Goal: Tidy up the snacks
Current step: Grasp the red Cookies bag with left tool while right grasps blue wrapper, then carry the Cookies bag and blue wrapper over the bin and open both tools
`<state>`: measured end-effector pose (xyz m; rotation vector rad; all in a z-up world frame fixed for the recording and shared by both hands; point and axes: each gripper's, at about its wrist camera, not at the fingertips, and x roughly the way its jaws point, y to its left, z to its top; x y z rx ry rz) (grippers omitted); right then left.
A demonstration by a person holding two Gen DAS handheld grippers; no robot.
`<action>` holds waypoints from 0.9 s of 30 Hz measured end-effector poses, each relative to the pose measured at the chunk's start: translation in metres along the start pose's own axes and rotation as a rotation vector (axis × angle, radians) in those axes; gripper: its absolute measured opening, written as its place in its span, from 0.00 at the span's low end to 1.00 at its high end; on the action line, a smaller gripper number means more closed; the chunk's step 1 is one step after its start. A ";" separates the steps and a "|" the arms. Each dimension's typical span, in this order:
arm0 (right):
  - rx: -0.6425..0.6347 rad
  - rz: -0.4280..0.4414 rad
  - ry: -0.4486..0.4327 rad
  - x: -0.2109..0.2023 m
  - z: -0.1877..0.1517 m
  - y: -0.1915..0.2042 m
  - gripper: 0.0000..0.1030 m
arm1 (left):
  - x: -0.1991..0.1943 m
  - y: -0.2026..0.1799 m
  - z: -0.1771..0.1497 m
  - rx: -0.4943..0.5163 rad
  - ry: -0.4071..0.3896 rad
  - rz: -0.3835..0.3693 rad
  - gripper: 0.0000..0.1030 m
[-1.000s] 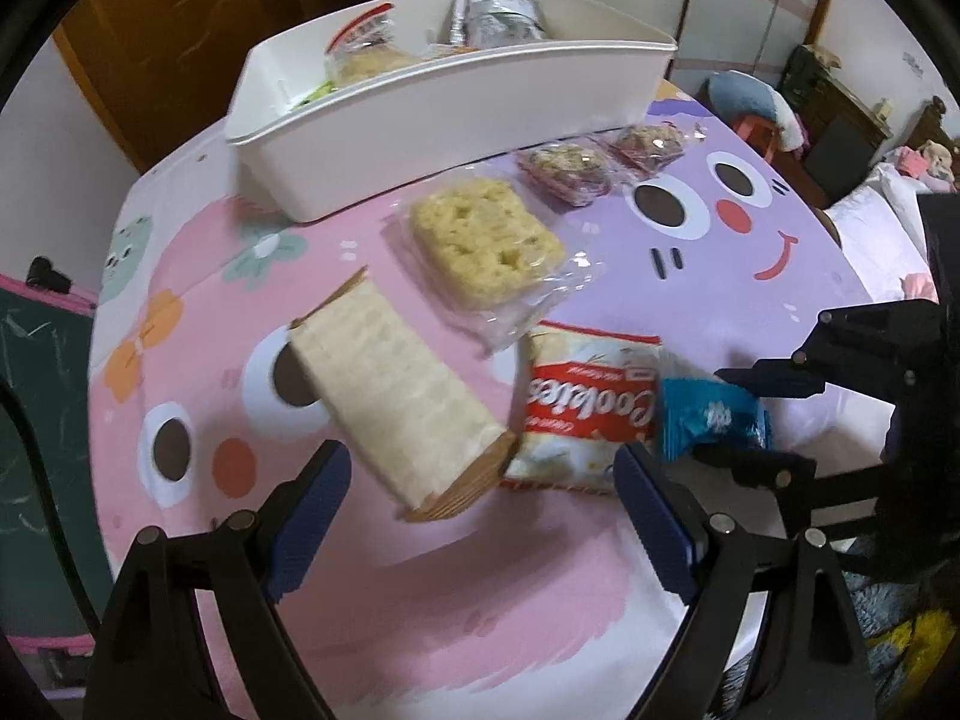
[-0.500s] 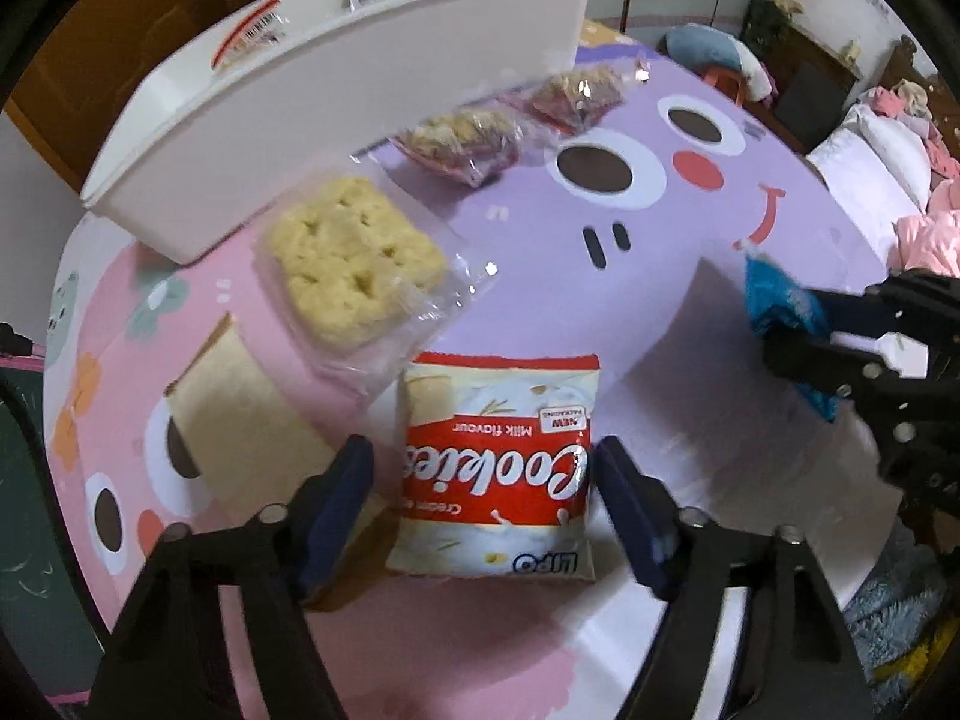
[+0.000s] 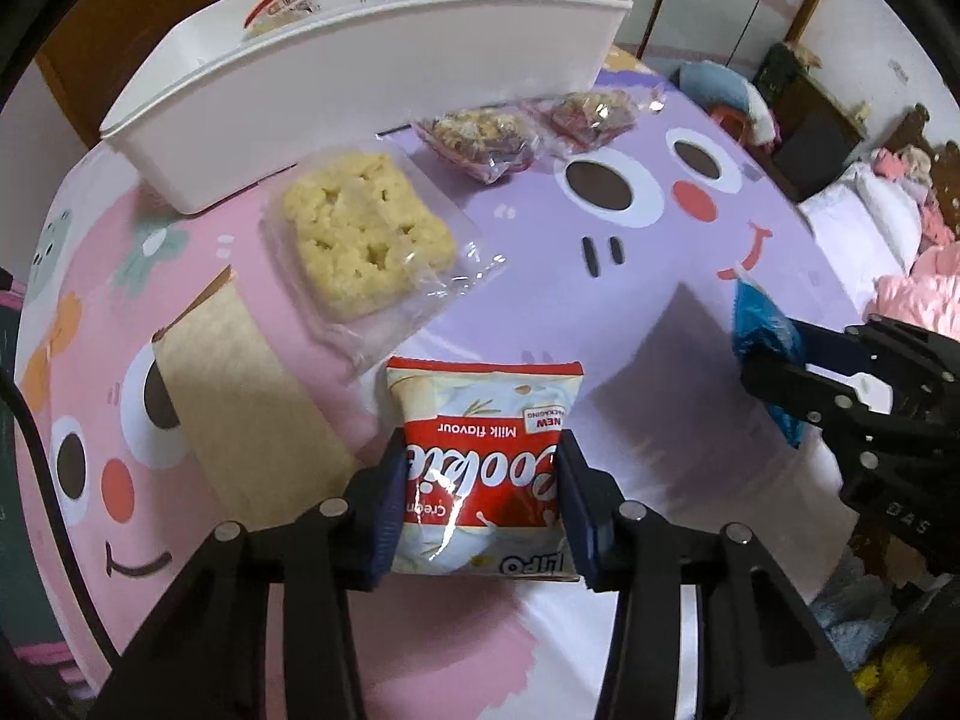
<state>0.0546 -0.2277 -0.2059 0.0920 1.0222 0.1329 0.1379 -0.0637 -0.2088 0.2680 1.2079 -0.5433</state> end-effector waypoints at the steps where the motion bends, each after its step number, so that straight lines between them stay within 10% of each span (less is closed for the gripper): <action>1: -0.001 0.000 -0.006 -0.002 0.000 0.001 0.30 | -0.007 -0.001 -0.002 -0.005 -0.017 -0.004 0.42; 15: -0.034 0.058 -0.114 -0.054 0.053 0.026 0.29 | -0.152 0.038 0.048 -0.120 -0.340 0.053 0.43; 27: 0.034 -0.036 -0.314 -0.153 0.192 0.018 0.29 | -0.281 0.074 0.128 -0.178 -0.545 0.225 0.43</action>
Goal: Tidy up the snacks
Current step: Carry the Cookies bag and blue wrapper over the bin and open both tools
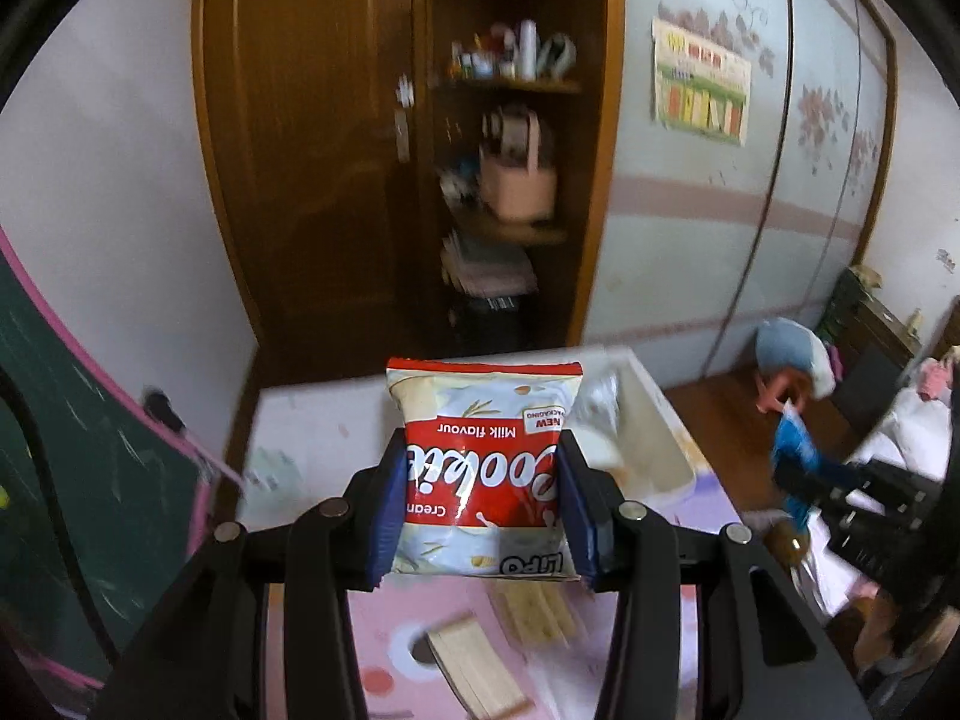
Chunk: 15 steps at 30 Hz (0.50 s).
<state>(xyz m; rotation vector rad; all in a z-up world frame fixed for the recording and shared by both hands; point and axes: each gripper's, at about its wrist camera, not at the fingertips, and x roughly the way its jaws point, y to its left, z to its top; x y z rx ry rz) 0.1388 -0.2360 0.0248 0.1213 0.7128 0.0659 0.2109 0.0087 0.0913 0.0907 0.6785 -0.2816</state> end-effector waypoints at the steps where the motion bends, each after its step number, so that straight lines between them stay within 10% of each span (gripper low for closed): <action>1: 0.008 -0.005 -0.020 -0.005 0.014 -0.001 0.29 | -0.005 -0.002 0.011 0.014 -0.022 0.010 0.43; 15: -0.015 -0.080 -0.118 0.019 0.135 0.019 0.30 | 0.042 -0.028 0.102 0.071 -0.052 0.103 0.43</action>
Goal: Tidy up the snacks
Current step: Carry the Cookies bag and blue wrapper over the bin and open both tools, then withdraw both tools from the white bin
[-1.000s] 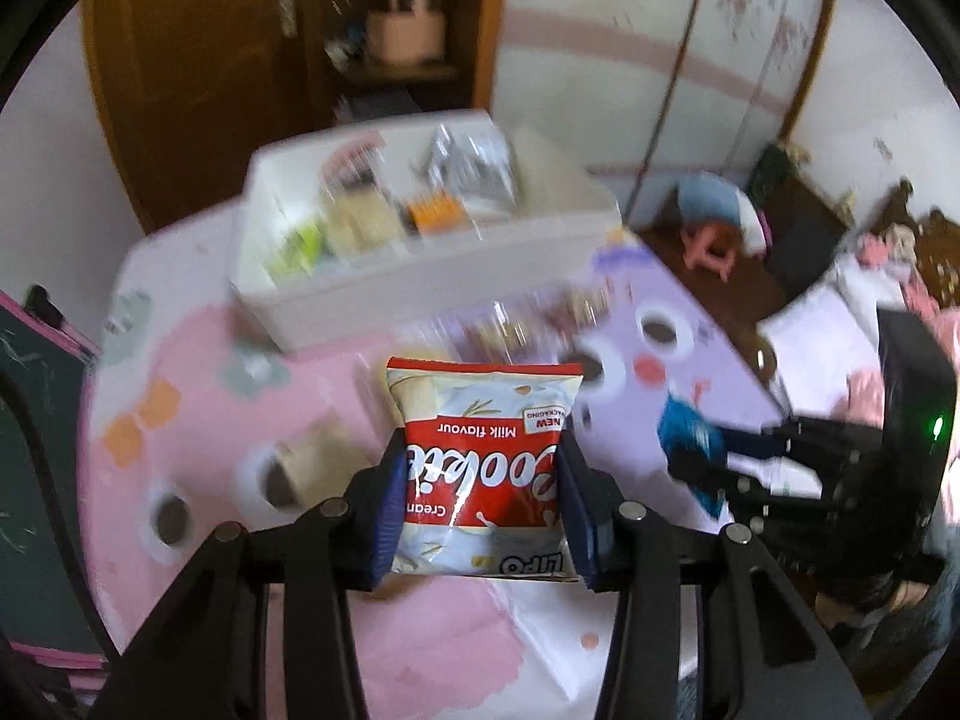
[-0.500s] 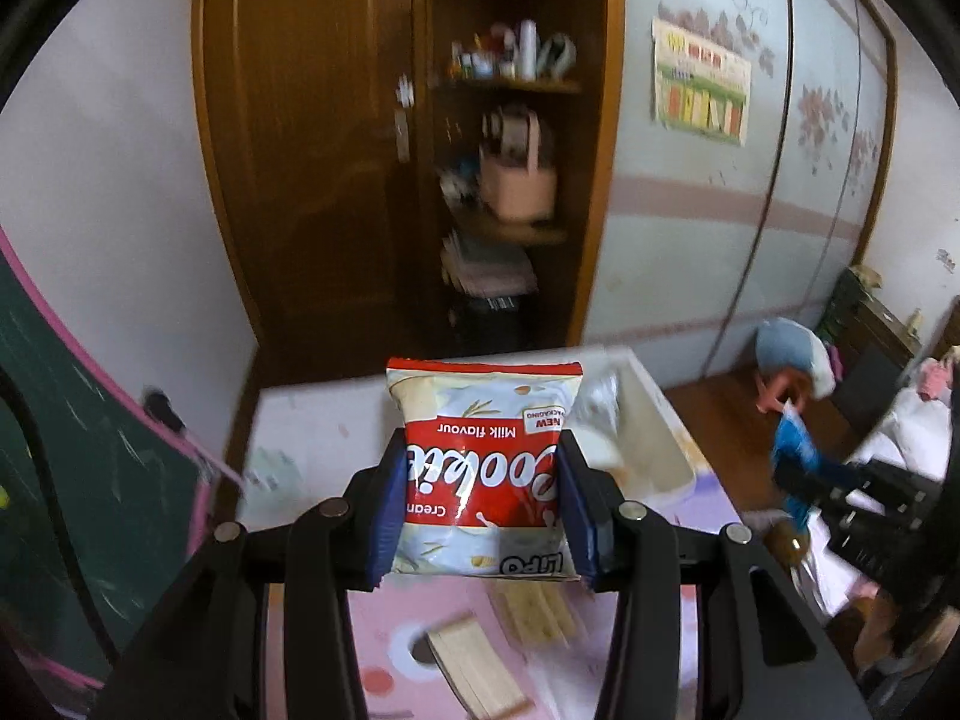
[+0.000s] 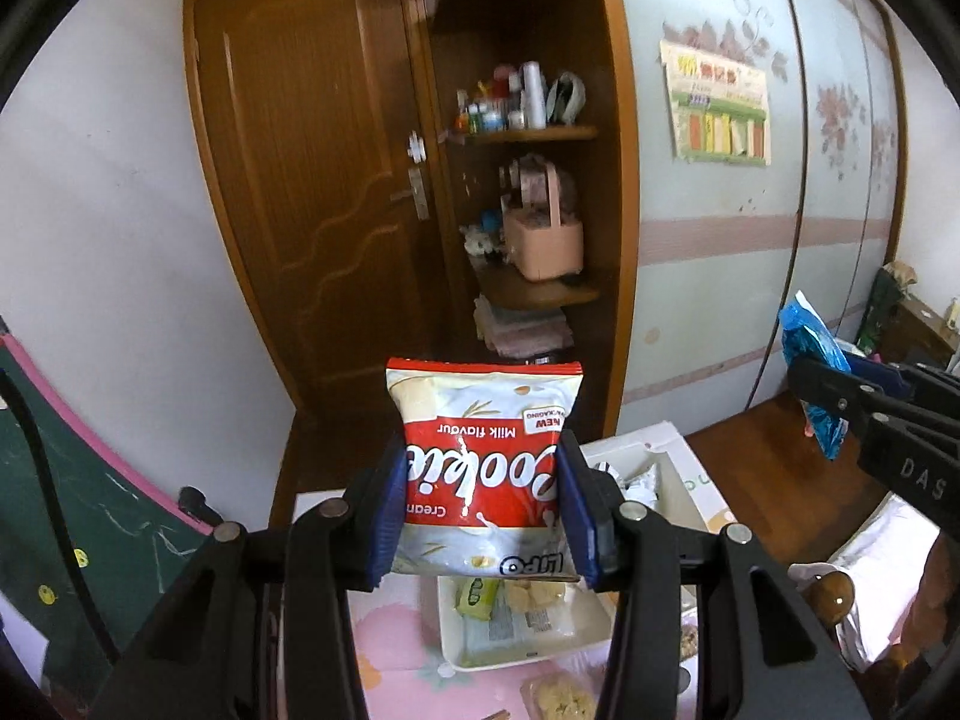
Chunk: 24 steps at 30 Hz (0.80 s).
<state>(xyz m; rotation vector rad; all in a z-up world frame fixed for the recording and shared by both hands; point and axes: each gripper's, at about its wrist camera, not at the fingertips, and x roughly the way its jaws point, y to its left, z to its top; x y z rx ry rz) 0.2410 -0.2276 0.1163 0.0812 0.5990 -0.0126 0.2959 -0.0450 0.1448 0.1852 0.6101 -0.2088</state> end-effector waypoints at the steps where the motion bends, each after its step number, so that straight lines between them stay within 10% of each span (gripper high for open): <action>1: -0.004 -0.011 0.018 0.012 -0.001 0.001 0.30 | 0.015 -0.002 -0.001 -0.004 0.022 -0.001 0.43; 19: 0.043 -0.031 0.316 0.155 -0.049 -0.008 0.30 | 0.184 -0.020 -0.062 -0.037 0.279 0.001 0.44; 24: 0.076 -0.023 0.360 0.167 -0.055 -0.012 0.35 | 0.191 -0.020 -0.071 -0.016 0.301 0.006 0.84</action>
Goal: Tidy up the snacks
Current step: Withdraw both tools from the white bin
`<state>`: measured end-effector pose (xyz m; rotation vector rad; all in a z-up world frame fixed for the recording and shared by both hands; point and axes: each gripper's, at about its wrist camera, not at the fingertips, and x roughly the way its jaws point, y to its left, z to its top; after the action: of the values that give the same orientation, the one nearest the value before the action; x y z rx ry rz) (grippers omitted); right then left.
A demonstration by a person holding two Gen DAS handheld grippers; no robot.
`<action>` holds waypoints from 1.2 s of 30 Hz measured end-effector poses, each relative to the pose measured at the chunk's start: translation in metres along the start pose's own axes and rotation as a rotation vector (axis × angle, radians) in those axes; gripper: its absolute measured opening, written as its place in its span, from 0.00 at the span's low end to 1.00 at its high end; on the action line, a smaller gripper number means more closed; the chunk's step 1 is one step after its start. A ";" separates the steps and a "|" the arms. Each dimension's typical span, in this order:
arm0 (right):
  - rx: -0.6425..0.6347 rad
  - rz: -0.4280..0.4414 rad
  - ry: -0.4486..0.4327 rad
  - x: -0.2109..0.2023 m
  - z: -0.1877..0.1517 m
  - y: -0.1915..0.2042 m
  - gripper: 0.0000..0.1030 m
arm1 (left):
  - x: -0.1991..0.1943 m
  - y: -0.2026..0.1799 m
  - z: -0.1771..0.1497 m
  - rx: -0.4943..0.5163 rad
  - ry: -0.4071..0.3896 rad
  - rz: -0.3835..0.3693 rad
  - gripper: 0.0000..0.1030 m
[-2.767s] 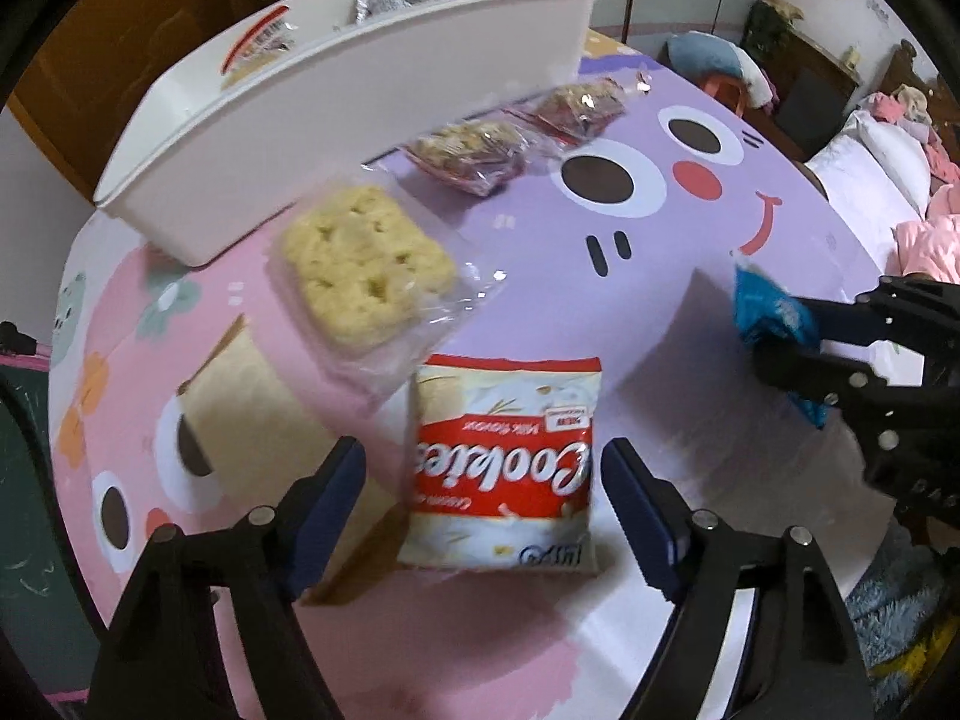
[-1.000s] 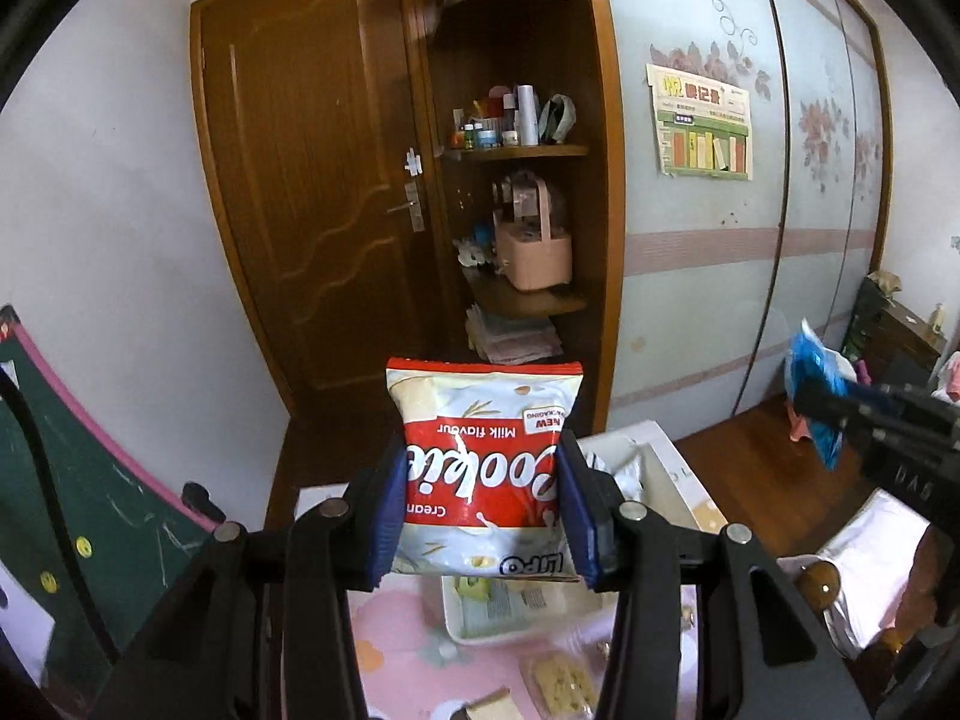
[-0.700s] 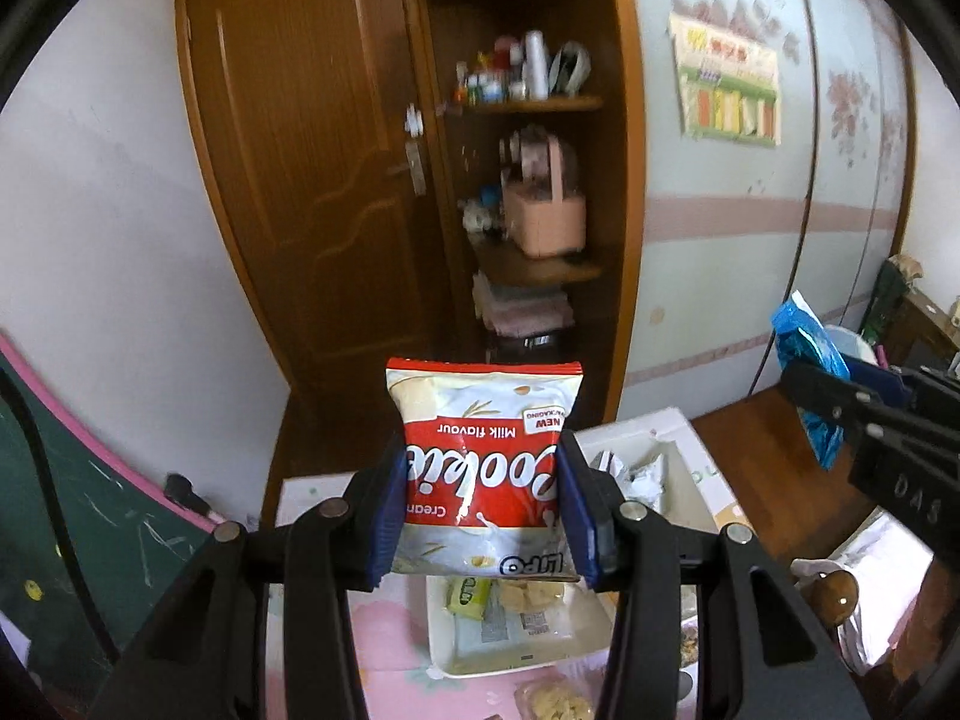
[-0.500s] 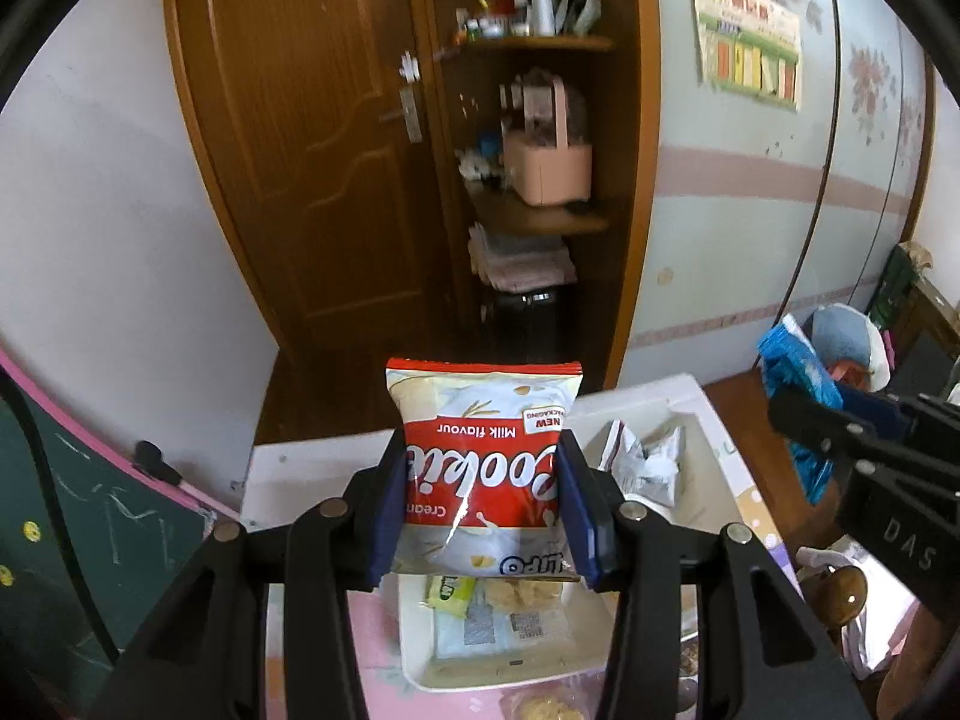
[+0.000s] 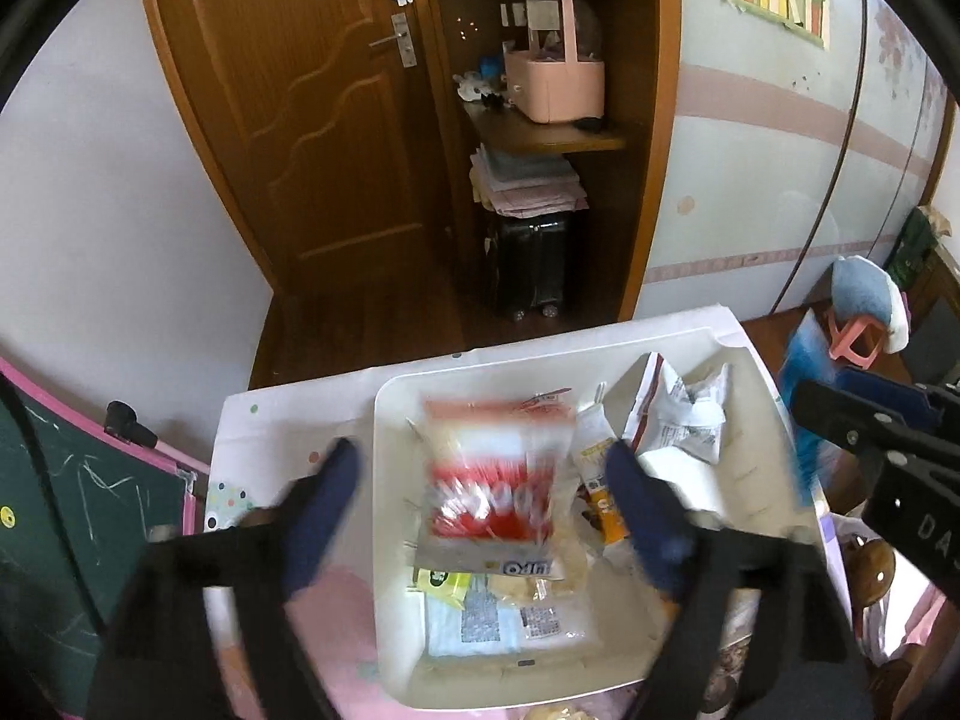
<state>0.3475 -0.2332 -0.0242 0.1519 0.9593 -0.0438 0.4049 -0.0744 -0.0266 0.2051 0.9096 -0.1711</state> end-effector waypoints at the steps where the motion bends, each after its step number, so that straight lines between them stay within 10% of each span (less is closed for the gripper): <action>1: 0.007 0.006 0.004 0.001 -0.001 -0.001 0.38 | -0.001 0.000 -0.002 0.007 -0.007 -0.001 0.84; 36: -0.208 -0.056 -0.165 -0.164 -0.099 0.042 0.54 | -0.210 0.025 -0.090 0.005 -0.158 -0.097 0.86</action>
<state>0.1775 -0.1822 0.0588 -0.0692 0.7976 -0.0074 0.2150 -0.0156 0.0890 0.1496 0.7625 -0.2761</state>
